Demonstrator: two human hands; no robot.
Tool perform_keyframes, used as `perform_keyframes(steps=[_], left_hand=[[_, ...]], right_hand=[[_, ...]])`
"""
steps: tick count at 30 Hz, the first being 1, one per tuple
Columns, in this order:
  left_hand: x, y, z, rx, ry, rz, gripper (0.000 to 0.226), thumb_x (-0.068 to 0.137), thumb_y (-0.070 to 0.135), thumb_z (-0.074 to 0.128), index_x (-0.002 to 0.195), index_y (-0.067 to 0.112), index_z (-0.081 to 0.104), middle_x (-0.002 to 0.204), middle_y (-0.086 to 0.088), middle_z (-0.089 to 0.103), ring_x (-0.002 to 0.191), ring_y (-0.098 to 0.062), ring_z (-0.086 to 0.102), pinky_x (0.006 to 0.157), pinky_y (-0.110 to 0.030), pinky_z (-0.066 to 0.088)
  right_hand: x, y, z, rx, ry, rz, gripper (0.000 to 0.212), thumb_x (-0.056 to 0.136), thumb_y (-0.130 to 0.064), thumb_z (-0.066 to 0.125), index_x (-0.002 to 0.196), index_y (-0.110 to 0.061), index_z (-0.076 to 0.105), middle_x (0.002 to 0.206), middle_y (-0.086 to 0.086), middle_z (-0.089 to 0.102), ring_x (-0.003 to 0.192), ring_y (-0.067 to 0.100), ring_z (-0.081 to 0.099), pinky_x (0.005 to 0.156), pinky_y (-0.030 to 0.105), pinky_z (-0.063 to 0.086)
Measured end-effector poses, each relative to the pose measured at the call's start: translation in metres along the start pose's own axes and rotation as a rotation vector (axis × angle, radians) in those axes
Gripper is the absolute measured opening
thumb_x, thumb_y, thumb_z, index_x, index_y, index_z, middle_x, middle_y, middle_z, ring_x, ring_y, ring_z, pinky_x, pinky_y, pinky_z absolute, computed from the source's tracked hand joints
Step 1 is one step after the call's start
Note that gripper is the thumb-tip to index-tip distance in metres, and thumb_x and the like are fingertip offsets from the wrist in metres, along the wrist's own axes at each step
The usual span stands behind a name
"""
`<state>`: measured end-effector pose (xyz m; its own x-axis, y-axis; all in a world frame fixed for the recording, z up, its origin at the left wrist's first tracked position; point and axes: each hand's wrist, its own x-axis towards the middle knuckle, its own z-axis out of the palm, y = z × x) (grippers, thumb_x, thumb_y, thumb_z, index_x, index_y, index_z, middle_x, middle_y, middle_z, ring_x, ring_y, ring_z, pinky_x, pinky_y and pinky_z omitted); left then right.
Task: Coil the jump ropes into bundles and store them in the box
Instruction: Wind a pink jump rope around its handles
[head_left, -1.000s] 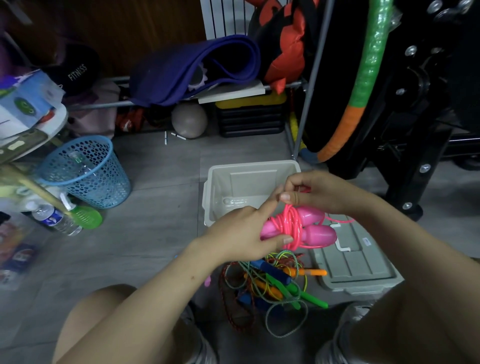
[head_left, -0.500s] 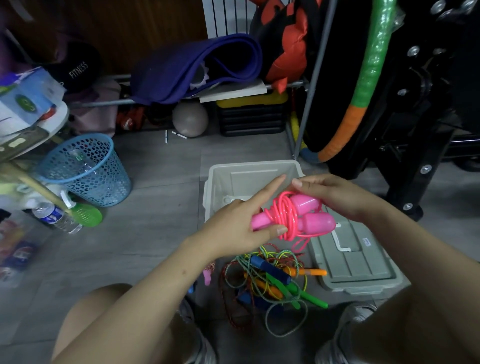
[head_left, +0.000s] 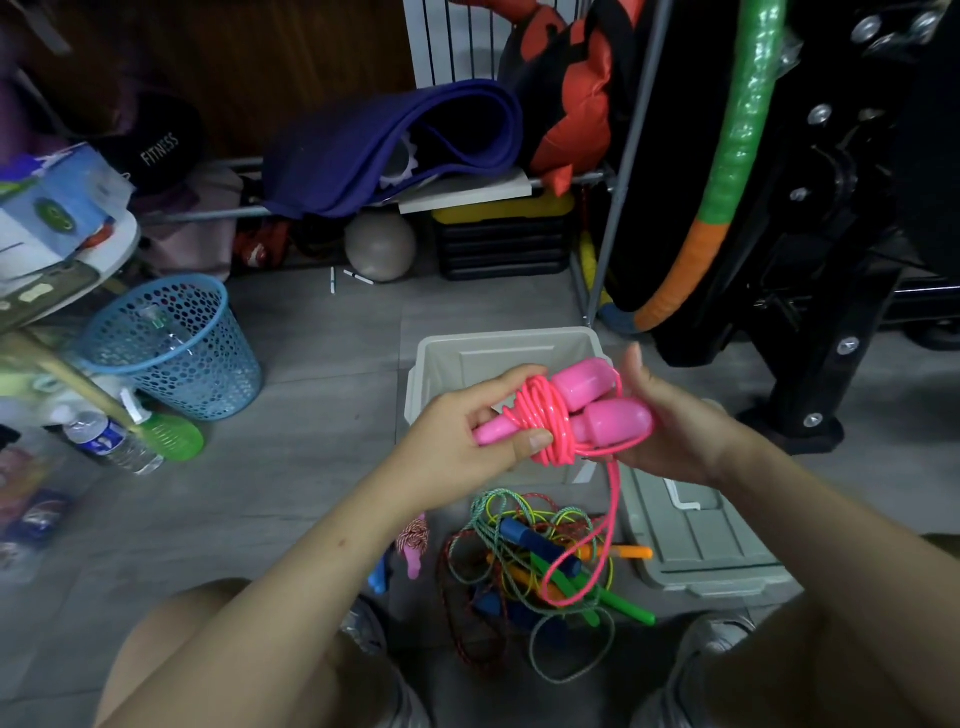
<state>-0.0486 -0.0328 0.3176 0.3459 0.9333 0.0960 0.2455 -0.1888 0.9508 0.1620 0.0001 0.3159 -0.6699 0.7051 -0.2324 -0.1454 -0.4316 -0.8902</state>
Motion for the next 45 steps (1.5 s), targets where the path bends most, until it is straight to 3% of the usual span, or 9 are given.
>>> perform_keyframes(steps=[4, 10, 13, 20, 25, 30, 36, 43, 45], left_hand=[[0.004, 0.009, -0.002, -0.132, 0.086, -0.108, 0.045, 0.087, 0.005, 0.062, 0.125, 0.026, 0.049, 0.050, 0.008, 0.061, 0.038, 0.001, 0.048, 0.037, -0.012, 0.034], [0.012, 0.006, 0.001, -0.114, 0.172, -0.129, 0.023, 0.089, 0.016, 0.062, 0.103, 0.034, 0.062, 0.053, -0.003, 0.057, 0.035, -0.010, 0.041, 0.035, -0.013, 0.031], [0.014, 0.005, 0.001, -0.117, 0.212, -0.150, 0.010, 0.090, 0.018, 0.062, 0.092, 0.026, 0.065, 0.051, 0.000, 0.058, 0.034, -0.010, 0.042, 0.035, -0.014, 0.031], [0.020, -0.001, 0.010, -0.058, 0.228, -0.158, 0.009, 0.092, 0.022, 0.061, 0.084, 0.020, 0.066, 0.055, -0.007, 0.058, 0.035, -0.012, 0.044, 0.036, -0.014, 0.032], [0.020, -0.003, 0.007, -0.106, 0.095, -0.128, 0.013, 0.098, 0.020, 0.048, 0.097, 0.026, 0.059, 0.059, 0.003, 0.060, 0.042, -0.013, 0.048, 0.037, -0.019, 0.037], [0.014, -0.003, 0.012, -0.237, -0.043, -0.146, 0.036, 0.098, 0.010, 0.043, 0.131, 0.024, 0.039, 0.082, -0.005, 0.059, 0.057, -0.006, 0.054, 0.050, -0.019, 0.044], [0.013, -0.008, 0.017, -0.152, 0.064, -0.242, 0.043, 0.097, 0.008, 0.049, 0.136, 0.024, 0.040, 0.076, 0.000, 0.058, 0.051, -0.006, 0.048, 0.040, -0.017, 0.035], [0.026, -0.017, -0.010, 0.255, 0.127, -0.232, 0.063, 0.093, 0.015, 0.055, 0.146, 0.022, 0.022, 0.100, -0.010, 0.063, 0.066, -0.014, 0.056, 0.064, -0.031, 0.046], [0.027, -0.018, -0.011, 0.424, 0.043, -0.255, 0.076, 0.093, 0.024, 0.057, 0.152, 0.019, 0.008, 0.128, -0.018, 0.057, 0.098, -0.030, 0.061, 0.085, -0.036, 0.047]], right_hand=[[0.004, 0.012, 0.003, 0.035, 0.012, -0.074, 0.081, 0.061, -0.077, 0.063, 0.111, -0.014, 0.060, 0.089, 0.005, 0.058, 0.072, 0.016, 0.049, 0.065, 0.027, 0.037], [0.008, 0.028, 0.026, -0.275, 0.210, -0.100, 0.090, 0.062, -0.084, 0.054, 0.105, -0.005, 0.060, 0.089, 0.011, 0.055, 0.066, 0.011, 0.040, 0.066, 0.025, 0.033], [0.006, 0.025, 0.034, -0.390, 0.284, -0.091, 0.071, 0.083, -0.071, 0.042, 0.092, -0.003, 0.062, 0.075, 0.011, 0.046, 0.065, 0.013, 0.036, 0.067, 0.028, 0.031], [0.008, 0.020, 0.040, -0.341, 0.391, -0.092, 0.030, 0.093, -0.036, 0.048, 0.078, -0.013, 0.062, 0.054, -0.007, 0.036, 0.044, 0.004, 0.024, 0.043, 0.017, 0.020], [0.008, 0.018, 0.034, -0.457, 0.483, -0.143, 0.046, 0.074, -0.054, 0.053, 0.061, -0.010, 0.049, 0.046, -0.007, 0.031, 0.042, 0.008, 0.021, 0.045, 0.024, 0.017], [0.008, 0.018, 0.032, -0.325, 0.521, -0.154, 0.043, 0.090, -0.035, 0.052, 0.050, -0.020, 0.049, 0.043, -0.010, 0.030, 0.039, 0.004, 0.019, 0.041, 0.019, 0.016], [0.010, 0.018, 0.041, -0.340, 0.569, -0.033, 0.047, 0.092, -0.040, 0.051, 0.059, -0.007, 0.052, 0.038, -0.007, 0.040, 0.034, 0.007, 0.030, 0.040, 0.020, 0.025], [0.003, 0.003, 0.042, -0.489, 0.484, 0.049, 0.031, 0.095, -0.032, 0.051, 0.080, -0.015, 0.071, 0.052, -0.003, 0.046, 0.043, 0.008, 0.032, 0.044, 0.020, 0.028], [0.000, -0.003, 0.038, -0.783, 0.431, -0.023, 0.029, 0.093, -0.034, 0.054, 0.089, -0.012, 0.073, 0.061, -0.006, 0.059, 0.054, 0.008, 0.047, 0.056, 0.026, 0.039]])
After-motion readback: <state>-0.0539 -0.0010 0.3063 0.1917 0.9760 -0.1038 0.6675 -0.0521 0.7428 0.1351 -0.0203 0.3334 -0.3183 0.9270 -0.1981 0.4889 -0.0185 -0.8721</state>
